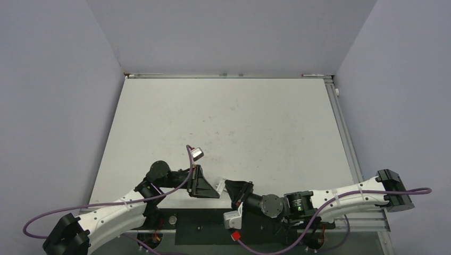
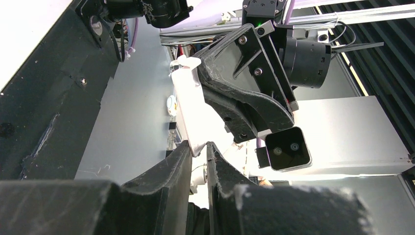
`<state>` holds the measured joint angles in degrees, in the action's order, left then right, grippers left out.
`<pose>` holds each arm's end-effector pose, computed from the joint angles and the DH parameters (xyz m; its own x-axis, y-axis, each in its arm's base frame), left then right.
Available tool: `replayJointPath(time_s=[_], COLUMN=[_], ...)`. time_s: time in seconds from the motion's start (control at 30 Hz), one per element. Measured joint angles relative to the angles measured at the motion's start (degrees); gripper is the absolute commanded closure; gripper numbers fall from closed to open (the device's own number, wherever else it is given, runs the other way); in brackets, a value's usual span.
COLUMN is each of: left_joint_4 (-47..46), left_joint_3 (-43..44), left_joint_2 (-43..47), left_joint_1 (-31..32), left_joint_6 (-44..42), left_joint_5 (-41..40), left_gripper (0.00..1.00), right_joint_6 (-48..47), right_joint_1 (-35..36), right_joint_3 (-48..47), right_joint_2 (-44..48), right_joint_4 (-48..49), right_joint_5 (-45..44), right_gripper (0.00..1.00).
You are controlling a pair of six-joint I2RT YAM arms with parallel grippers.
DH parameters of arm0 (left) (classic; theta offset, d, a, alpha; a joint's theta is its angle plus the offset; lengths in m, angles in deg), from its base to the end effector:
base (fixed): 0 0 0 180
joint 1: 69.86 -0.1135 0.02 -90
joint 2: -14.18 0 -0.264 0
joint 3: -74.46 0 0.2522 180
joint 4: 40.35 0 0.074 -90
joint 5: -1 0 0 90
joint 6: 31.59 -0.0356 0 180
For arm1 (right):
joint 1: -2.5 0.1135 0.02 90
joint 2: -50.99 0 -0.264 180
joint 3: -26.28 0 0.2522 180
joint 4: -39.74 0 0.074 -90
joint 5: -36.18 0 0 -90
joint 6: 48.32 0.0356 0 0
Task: Load the batteries into the remote control
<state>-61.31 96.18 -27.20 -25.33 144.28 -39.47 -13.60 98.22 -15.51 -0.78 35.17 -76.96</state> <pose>0.0926 -0.1290 0.2054 -0.9936 0.0693 -0.0892 0.0880 -0.0210 -0.9959 -0.0068 0.2087 0.2504 0.7975 -0.3781 -0.4702 -0.5221 -0.0421 -0.8518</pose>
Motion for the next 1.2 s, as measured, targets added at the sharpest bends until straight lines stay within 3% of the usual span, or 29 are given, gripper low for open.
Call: replayJointPath(time_s=[0.47, 1.2], left_joint_4=[-0.2, 2.6], left_joint_3=[0.0, 2.4], left_joint_2=[-0.8, -1.3], left_joint_1=[0.0, -0.1], left_joint_6=[-0.2, -2.7], left_joint_5=[0.0, 0.0], left_gripper=[0.65, 0.57], right_joint_6=[1.8, 2.2], right_joint_1=[0.0, 0.0], right_joint_3=[0.4, 0.4], right_joint_2=[0.6, -1.4], right_joint_4=[0.1, -1.8], right_joint_5=[0.0, 0.0], right_gripper=[0.92, 0.92])
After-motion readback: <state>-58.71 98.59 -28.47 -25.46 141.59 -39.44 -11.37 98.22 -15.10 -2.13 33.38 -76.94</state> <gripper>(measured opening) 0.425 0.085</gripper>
